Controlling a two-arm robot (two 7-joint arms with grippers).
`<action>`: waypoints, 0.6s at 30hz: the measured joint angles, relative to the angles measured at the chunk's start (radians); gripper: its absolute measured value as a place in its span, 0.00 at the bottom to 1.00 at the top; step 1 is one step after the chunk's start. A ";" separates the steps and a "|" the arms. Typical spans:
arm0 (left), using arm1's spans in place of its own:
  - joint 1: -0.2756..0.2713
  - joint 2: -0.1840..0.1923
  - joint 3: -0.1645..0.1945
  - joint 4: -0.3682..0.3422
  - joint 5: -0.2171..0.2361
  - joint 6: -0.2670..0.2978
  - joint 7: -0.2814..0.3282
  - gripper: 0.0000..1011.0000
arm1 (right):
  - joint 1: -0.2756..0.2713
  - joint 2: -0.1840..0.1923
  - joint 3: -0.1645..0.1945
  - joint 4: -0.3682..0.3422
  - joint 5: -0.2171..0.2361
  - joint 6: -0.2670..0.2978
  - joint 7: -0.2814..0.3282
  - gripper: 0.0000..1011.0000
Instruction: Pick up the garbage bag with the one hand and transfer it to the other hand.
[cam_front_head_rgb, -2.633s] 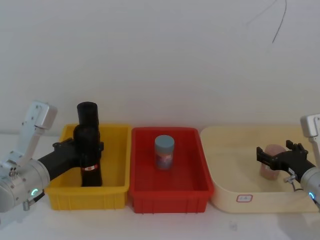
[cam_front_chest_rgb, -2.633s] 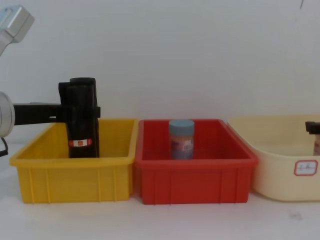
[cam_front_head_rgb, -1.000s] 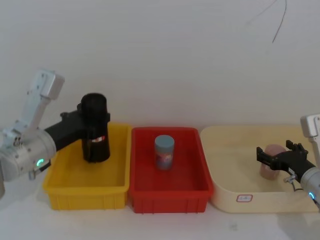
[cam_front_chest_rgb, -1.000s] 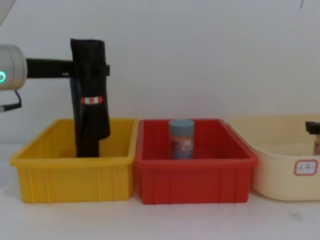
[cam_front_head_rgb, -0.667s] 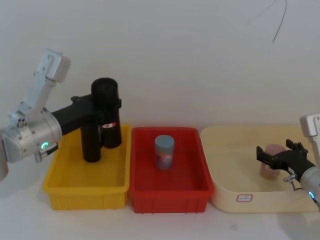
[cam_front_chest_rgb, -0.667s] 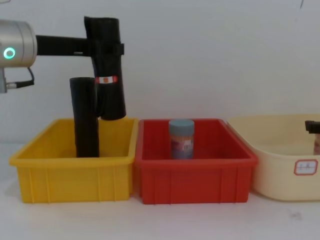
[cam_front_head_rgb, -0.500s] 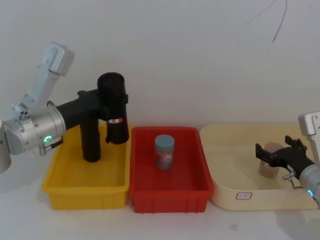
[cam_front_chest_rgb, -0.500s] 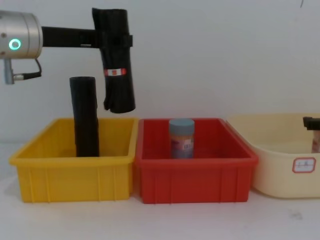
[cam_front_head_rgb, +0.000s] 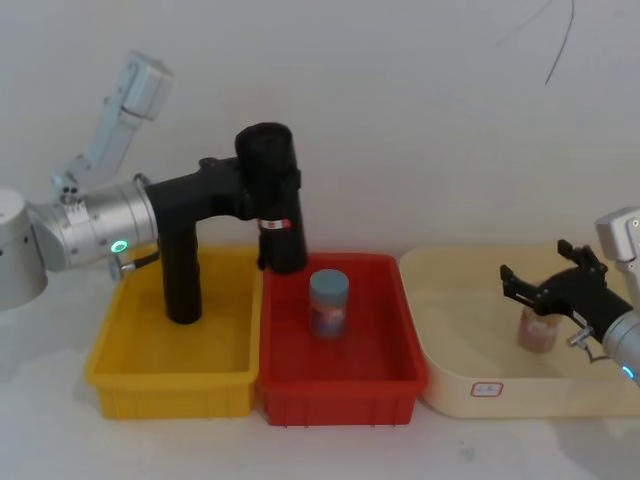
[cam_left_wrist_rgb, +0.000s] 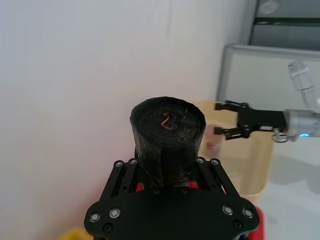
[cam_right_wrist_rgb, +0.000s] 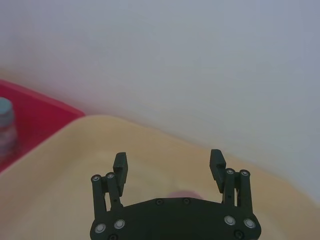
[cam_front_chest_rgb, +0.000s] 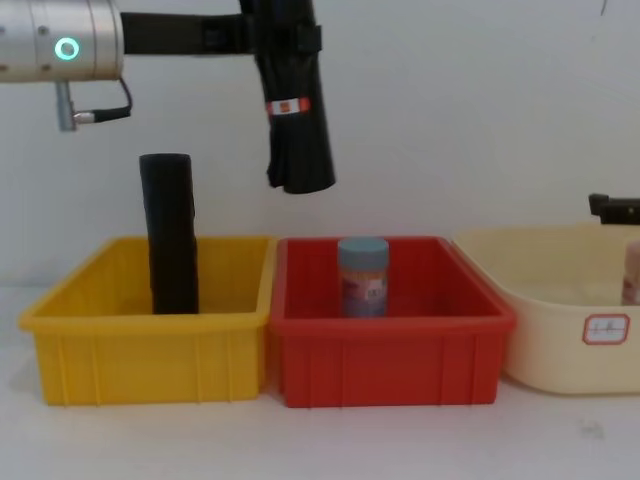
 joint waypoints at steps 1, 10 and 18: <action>-0.008 -0.004 0.003 0.011 -0.003 -0.002 -0.011 0.44 | 0.000 0.006 0.000 -0.007 0.001 -0.012 0.016 0.99; -0.089 -0.051 0.034 0.120 -0.046 -0.025 -0.153 0.44 | -0.013 0.055 0.006 -0.074 0.024 -0.067 0.119 0.99; -0.139 -0.081 0.057 0.188 -0.064 -0.050 -0.231 0.44 | -0.019 0.102 0.005 -0.132 0.069 -0.081 0.237 0.99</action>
